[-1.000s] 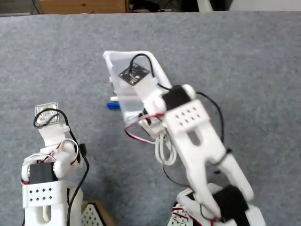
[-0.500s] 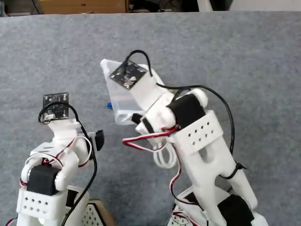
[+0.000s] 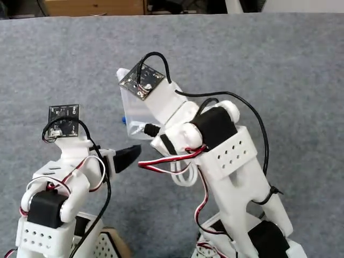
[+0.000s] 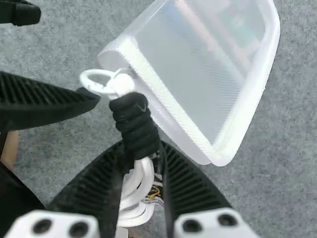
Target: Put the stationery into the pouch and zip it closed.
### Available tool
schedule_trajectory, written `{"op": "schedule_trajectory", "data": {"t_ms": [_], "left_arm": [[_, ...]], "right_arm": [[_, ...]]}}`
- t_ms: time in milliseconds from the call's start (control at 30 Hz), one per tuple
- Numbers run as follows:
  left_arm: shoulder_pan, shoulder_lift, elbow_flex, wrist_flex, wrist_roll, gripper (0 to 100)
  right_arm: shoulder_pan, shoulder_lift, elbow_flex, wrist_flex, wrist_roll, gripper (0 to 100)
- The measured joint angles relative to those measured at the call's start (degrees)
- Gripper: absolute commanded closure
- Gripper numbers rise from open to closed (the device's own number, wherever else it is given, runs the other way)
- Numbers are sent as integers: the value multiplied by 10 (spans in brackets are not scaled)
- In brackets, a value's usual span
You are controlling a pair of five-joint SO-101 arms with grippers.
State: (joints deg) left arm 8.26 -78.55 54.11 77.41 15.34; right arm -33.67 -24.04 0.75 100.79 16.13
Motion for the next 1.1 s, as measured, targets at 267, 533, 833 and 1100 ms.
{"op": "schedule_trajectory", "data": {"t_ms": [267,533,833,1100], "left_arm": [[0,0,24,-91,0,608],[0,0,76,-162,-46,766],[4,0,39,-138,-139,756],[1,0,-24,-61,-145,711]], "right_arm": [[0,0,0,0,0,986],[0,0,0,0,0,986],[0,0,0,0,0,986],[0,0,0,1,0,986]]}}
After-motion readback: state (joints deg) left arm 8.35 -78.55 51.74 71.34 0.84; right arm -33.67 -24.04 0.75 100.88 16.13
